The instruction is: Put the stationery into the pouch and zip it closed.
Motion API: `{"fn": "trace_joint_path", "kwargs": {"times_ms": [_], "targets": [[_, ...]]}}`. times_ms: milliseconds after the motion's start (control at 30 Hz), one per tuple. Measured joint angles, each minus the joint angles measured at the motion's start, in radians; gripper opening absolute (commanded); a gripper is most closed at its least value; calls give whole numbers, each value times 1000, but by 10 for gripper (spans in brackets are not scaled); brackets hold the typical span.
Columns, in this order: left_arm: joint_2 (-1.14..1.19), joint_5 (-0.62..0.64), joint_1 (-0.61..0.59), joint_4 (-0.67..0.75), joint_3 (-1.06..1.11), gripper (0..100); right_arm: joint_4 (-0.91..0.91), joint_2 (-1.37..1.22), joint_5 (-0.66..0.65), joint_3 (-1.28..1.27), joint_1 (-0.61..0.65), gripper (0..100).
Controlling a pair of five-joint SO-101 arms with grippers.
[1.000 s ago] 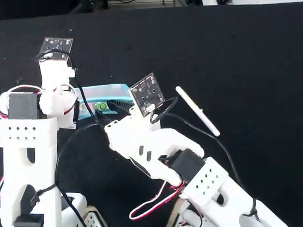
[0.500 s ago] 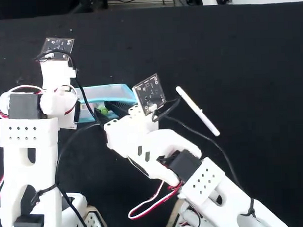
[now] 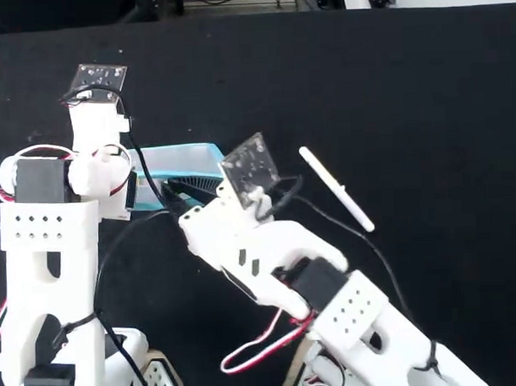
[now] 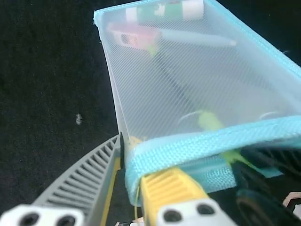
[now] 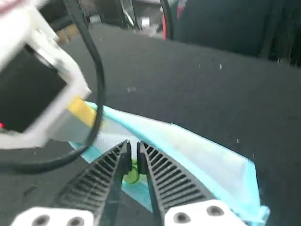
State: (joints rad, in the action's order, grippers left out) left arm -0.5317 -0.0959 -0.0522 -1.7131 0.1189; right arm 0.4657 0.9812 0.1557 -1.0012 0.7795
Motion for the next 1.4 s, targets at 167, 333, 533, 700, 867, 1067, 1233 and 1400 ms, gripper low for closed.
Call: {"fn": "trace_joint_path", "kwargs": {"times_ms": [167,333,533,700,867,1067,1233,1400], "targets": [[0,0,0,0,0,30,0,48,-3,-6,0,11],[0,0,0,0,0,30,-21,9,-3,-48,3,12],[0,0,0,0,0,30,-41,-32,-3,-46,6,122],[0,0,2,0,0,30,-48,-66,-3,-29,11,106],[0,0,2,0,0,30,-48,-118,-3,-3,11,21],[0,0,2,0,0,30,84,-138,-3,81,-34,10],[0,0,3,0,0,30,316,-164,-5,236,-55,11],[0,0,3,0,0,30,430,-166,-9,299,-57,13]]}}
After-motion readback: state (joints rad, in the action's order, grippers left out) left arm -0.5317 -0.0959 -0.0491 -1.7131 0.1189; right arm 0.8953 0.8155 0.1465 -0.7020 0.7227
